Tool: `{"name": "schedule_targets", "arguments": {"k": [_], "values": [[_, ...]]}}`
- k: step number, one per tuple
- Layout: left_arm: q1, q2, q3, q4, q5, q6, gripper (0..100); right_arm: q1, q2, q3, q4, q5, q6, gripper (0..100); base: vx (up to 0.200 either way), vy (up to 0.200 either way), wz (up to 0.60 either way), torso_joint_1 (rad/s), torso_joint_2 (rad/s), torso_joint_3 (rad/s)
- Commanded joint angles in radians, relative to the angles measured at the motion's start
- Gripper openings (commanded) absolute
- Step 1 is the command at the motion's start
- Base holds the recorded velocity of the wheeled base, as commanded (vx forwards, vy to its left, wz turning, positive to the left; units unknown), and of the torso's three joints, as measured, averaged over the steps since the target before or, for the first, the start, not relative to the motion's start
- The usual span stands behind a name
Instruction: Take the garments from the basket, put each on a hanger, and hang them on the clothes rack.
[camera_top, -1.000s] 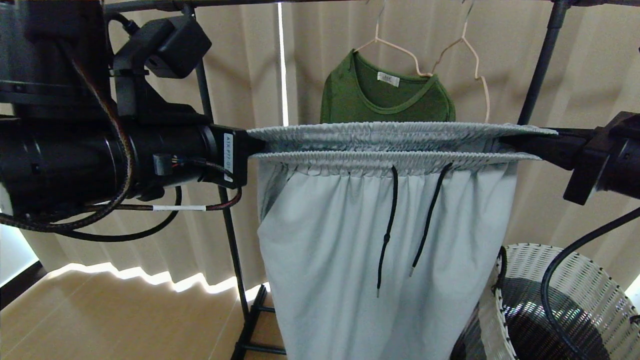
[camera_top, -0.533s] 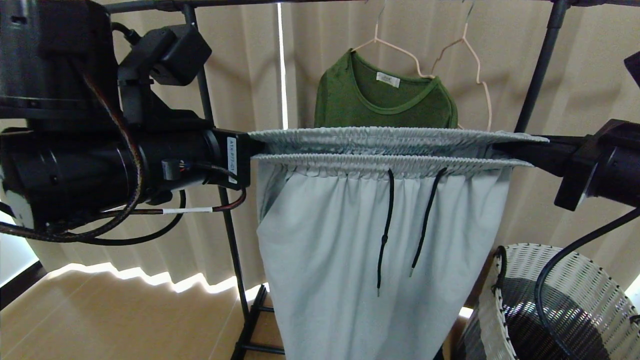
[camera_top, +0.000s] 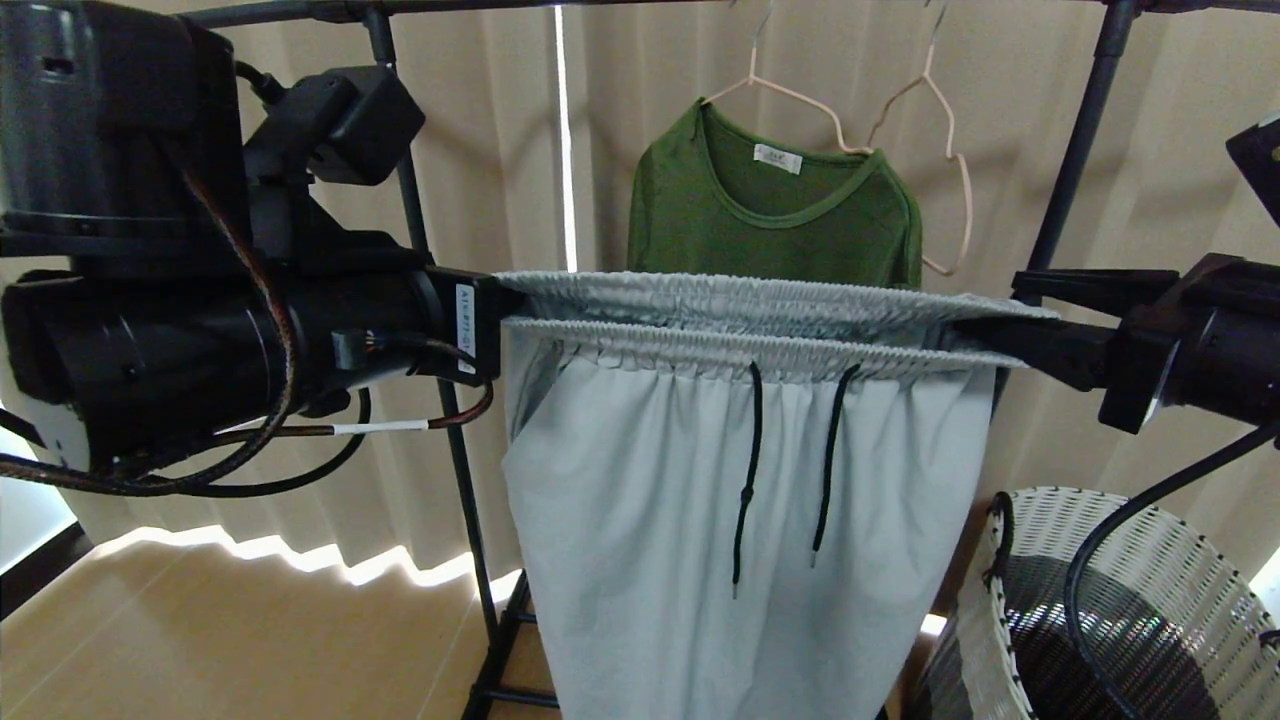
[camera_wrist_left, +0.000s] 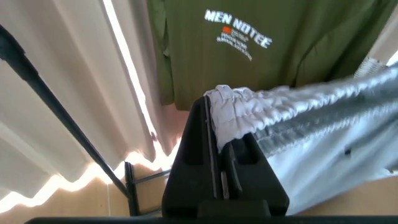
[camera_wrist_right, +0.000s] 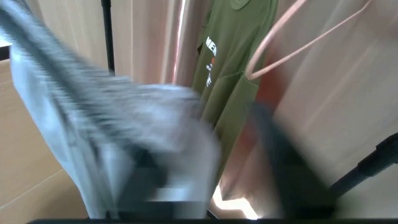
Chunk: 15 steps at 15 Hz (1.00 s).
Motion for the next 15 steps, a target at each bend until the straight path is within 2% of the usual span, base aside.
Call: {"name": "schedule_targets", "arguments": {"k": [1,5,7,9,12,15], "values": [[0.007,0.004,0.007,-0.002,0.014,0.002,0,0.005,-0.007,0.051,-0.007,0.002,-0.004,100,0.0,0.0,0.0,0.0,0.0,0.0],[0.078,0.002,0.047,-0.004,0.045,0.029,0,0.048,-0.013,0.134,-0.1,0.011,-0.004,100,0.0,0.0,0.0,0.0,0.0,0.0],[0.091,0.001,0.068,-0.004,0.047,0.028,0,0.085,-0.021,0.146,-0.106,0.034,0.003,100,0.0,0.0,0.0,0.0,0.0,0.0],[0.093,0.001,0.089,-0.006,0.045,0.028,0,0.096,-0.025,0.16,-0.122,0.076,0.009,100,0.0,0.0,0.0,0.0,0.0,0.0],[0.098,0.005,0.094,-0.055,0.047,0.026,0,0.097,-0.038,0.252,-0.246,0.143,0.017,100,0.0,0.0,0.0,0.0,0.0,0.0],[0.111,-0.001,0.116,-0.059,0.06,0.026,0,0.097,-0.062,0.287,-0.304,0.229,0.028,100,0.0,0.0,0.0,0.0,0.0,0.0]]}}
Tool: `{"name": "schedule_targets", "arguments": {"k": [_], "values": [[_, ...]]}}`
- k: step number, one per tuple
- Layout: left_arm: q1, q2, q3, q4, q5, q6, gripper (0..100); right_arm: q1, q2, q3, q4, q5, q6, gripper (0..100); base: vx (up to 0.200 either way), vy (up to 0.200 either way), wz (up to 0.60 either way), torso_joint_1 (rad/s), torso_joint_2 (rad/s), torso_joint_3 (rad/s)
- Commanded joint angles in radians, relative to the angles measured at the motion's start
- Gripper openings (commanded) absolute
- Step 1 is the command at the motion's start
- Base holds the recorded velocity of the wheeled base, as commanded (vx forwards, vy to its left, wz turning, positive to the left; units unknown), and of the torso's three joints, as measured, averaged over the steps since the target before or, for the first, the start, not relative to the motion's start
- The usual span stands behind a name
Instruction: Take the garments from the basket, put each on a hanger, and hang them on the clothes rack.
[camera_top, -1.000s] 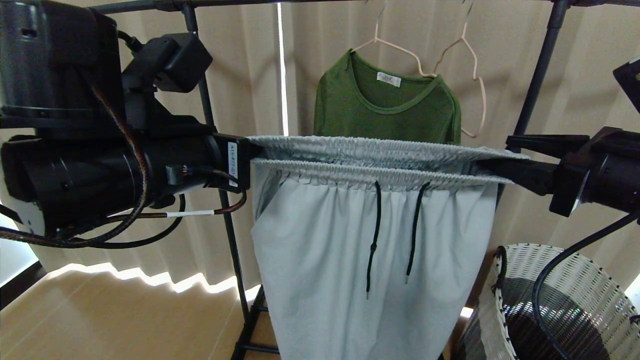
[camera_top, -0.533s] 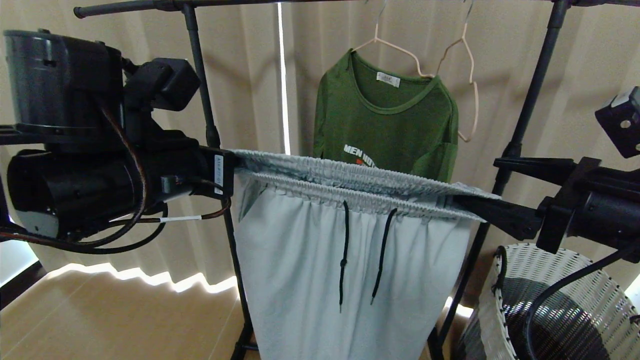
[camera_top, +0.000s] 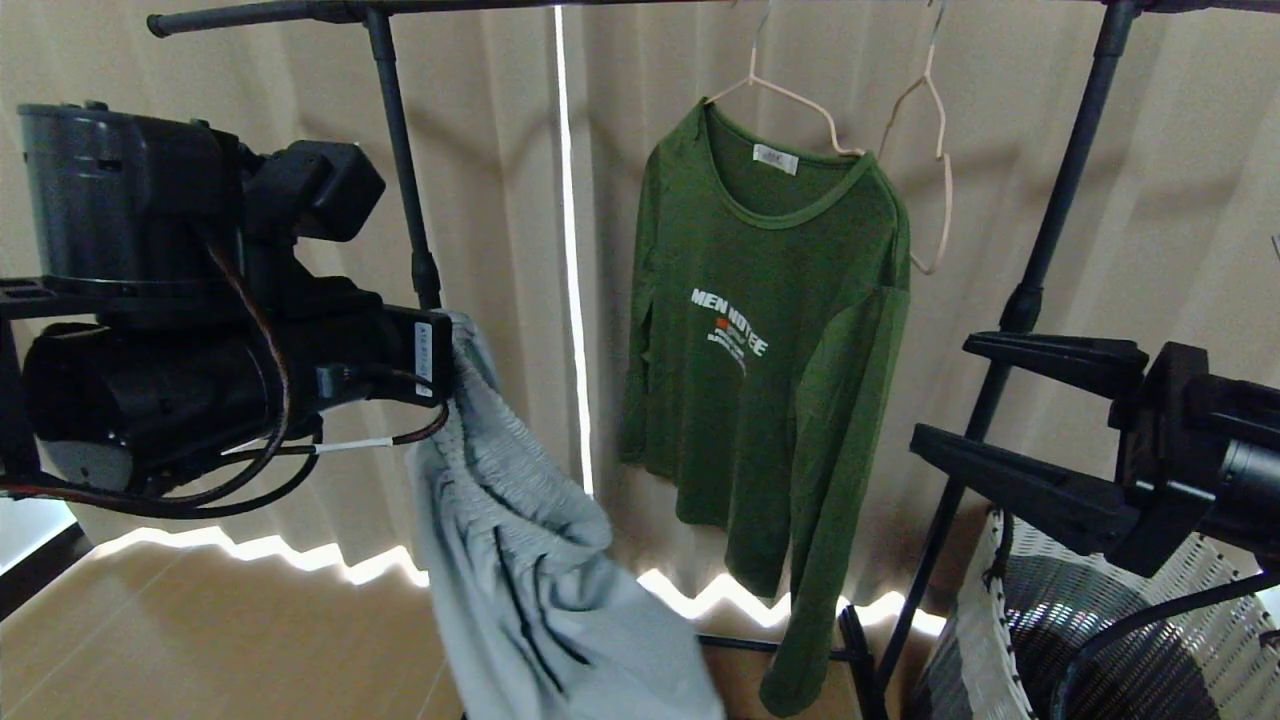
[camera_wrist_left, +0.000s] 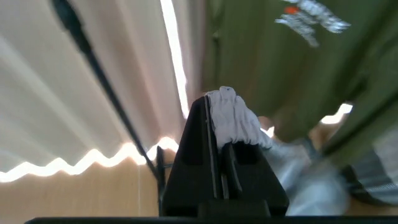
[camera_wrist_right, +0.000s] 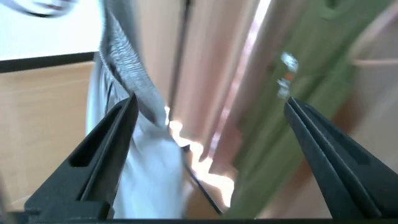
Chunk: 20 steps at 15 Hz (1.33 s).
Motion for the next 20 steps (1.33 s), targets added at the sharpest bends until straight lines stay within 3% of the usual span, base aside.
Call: {"name": "schedule_targets", "arguments": {"k": [1,2,5,7,10,14,20], "values": [[0.003,-0.012,0.022,-0.001,0.008,-0.001,0,-0.001,-0.016,0.013,0.004,-0.004,0.001,100,0.0,0.0,0.0,0.0,0.0,0.0],[0.004,-0.024,0.031,-0.001,0.011,-0.001,0,-0.009,-0.016,0.014,0.013,-0.011,-0.001,100,0.0,0.0,0.0,0.0,0.0,0.0],[0.017,-0.162,0.117,0.005,0.01,0.008,0,-0.118,-0.051,0.048,0.101,-0.159,-0.048,100,0.0,0.0,0.0,0.0,0.0,0.0],[0.082,-0.237,0.178,0.005,0.005,0.059,0,-0.173,-0.078,0.085,0.19,-0.244,-0.071,100,0.0,0.0,0.0,0.0,0.0,0.0],[0.17,-0.312,0.23,0.004,-0.005,0.073,0,-0.221,-0.104,0.132,0.191,-0.367,-0.119,100,0.0,0.0,0.0,0.0,0.0,0.0],[0.191,-0.335,0.25,0.004,-0.038,0.07,0,-0.383,-0.112,0.142,0.188,-0.373,-0.228,100,0.0,0.0,0.0,0.0,0.0,0.0],[0.184,-0.345,0.273,0.004,-0.039,0.074,0,-0.391,-0.137,0.157,0.165,-0.379,-0.266,100,0.0,0.0,0.0,0.0,0.0,0.0]]}}
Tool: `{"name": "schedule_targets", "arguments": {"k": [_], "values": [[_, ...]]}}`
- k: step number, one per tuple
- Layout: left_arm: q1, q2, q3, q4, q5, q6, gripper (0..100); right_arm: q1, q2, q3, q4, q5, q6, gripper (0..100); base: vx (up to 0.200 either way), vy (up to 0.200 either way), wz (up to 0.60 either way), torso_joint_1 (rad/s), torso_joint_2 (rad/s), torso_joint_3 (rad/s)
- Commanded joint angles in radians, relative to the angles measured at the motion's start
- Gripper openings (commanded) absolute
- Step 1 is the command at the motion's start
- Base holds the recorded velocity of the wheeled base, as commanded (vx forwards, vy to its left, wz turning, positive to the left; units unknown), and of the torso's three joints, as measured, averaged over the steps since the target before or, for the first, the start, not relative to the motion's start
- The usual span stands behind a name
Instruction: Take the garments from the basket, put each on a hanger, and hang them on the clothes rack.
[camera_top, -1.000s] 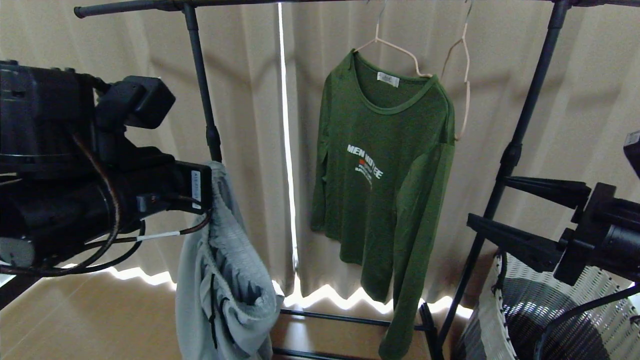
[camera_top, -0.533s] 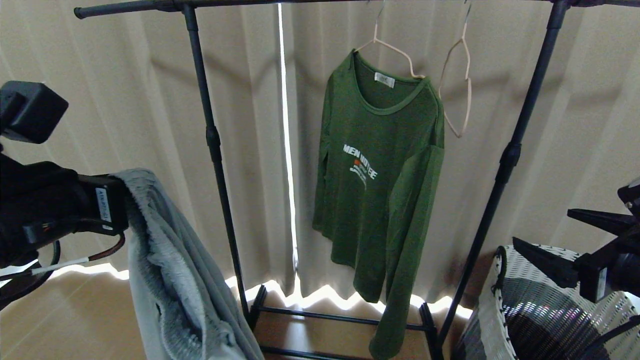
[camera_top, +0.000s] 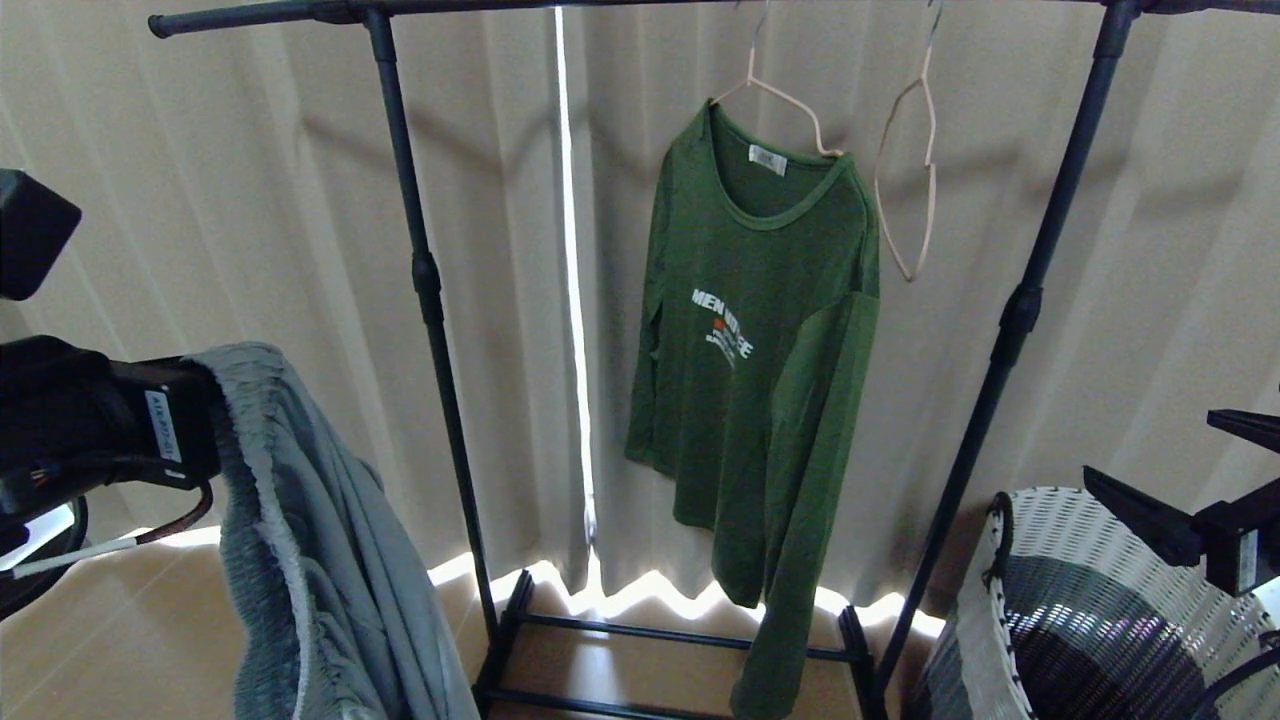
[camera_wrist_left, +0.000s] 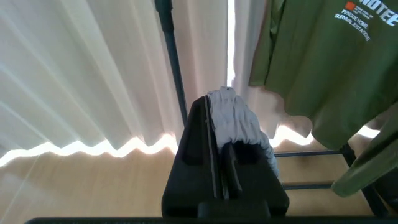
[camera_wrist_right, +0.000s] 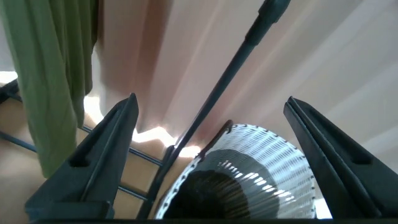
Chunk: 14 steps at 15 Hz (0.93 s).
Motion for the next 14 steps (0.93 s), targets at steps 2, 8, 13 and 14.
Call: {"name": "schedule_targets", "arguments": {"k": [2,8,13,14], "values": [[-0.014,0.0,0.026,-0.003,-0.009,0.001,0,-0.001,-0.019,0.012,0.0,0.0,-0.03,100,0.0,0.0,0.0,0.0,0.0,0.0],[-0.06,0.006,0.017,-0.004,-0.029,0.004,0,0.006,-0.057,0.012,0.0,0.003,-0.058,100,0.0,0.0,0.0,0.0,0.0,0.0],[-0.06,-0.001,0.031,-0.006,-0.028,0.029,0,0.006,-0.053,0.007,-0.002,0.006,-0.058,100,0.0,0.0,0.0,0.055,-0.2,-0.195],[-0.06,-0.009,0.039,-0.006,-0.029,0.032,0,0.004,-0.056,0.006,-0.002,0.009,-0.055,100,0.0,0.0,0.0,0.134,-0.49,-0.295]]}}
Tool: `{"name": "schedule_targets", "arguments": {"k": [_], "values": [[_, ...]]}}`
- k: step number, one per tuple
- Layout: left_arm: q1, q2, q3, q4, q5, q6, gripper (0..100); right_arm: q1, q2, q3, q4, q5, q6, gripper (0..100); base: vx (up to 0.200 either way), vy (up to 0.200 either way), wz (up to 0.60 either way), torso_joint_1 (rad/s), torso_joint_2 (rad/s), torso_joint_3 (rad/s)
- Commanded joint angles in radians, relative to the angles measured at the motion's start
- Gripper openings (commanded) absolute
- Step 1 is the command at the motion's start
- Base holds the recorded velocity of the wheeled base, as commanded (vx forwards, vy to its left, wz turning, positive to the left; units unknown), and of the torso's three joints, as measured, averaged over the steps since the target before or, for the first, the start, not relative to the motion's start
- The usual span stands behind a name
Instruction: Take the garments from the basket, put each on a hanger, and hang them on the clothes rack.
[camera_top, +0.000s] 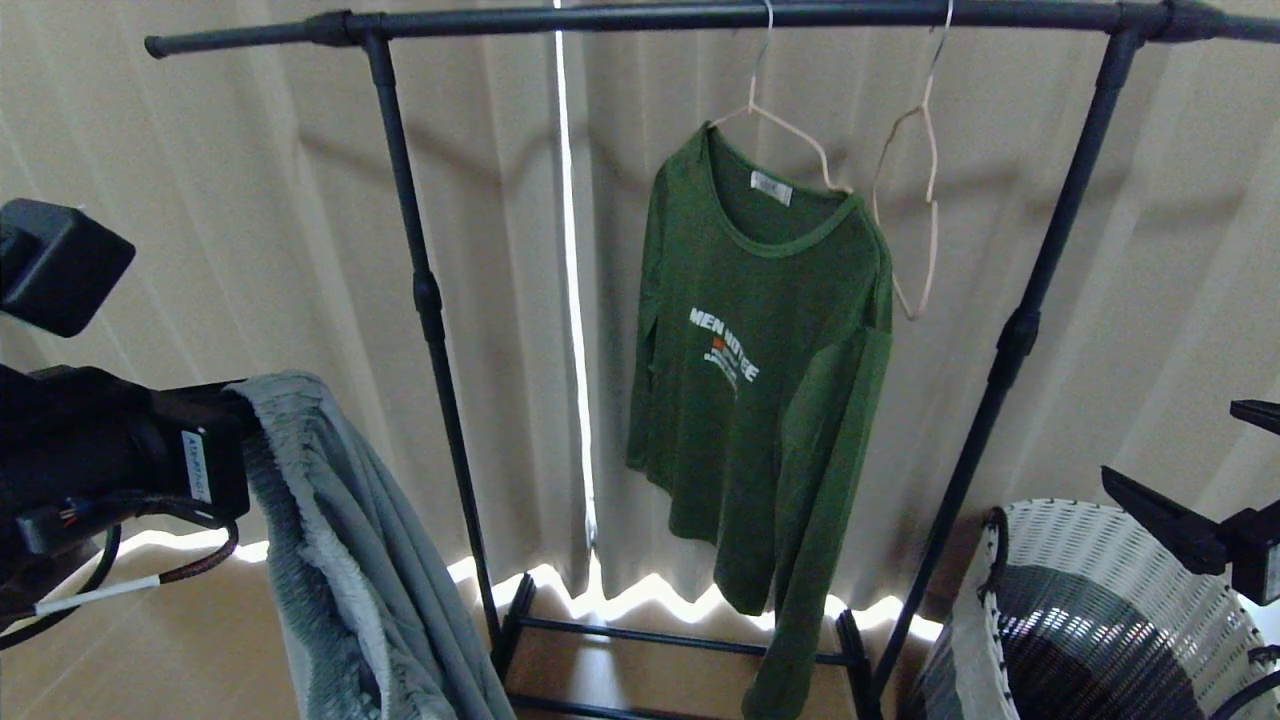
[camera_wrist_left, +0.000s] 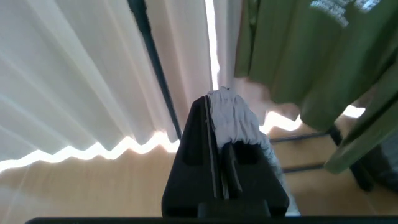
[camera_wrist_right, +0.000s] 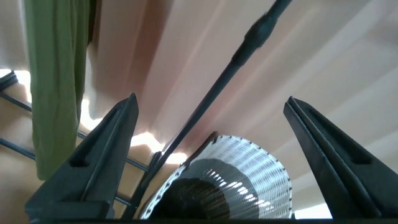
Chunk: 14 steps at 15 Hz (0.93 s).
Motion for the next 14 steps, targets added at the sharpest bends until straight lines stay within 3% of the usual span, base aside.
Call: {"name": "schedule_targets", "arguments": {"k": [1,9,14], "values": [[0.001,-0.013,0.015,-0.004,0.0,0.005,0,0.0,0.001,-0.005,-0.003,0.002,0.003,100,0.0,0.0,0.0,0.198,-0.61,-0.3],[0.005,-0.035,0.081,-0.008,0.002,0.048,0,0.003,0.03,-0.025,-0.004,0.004,0.006,100,0.0,0.0,0.0,0.187,-0.48,-0.284],[0.007,-0.047,0.143,-0.087,0.0,0.088,0,0.003,0.032,-0.031,-0.003,0.004,0.006,100,0.0,0.0,0.0,0.21,-0.48,-0.276]]}}
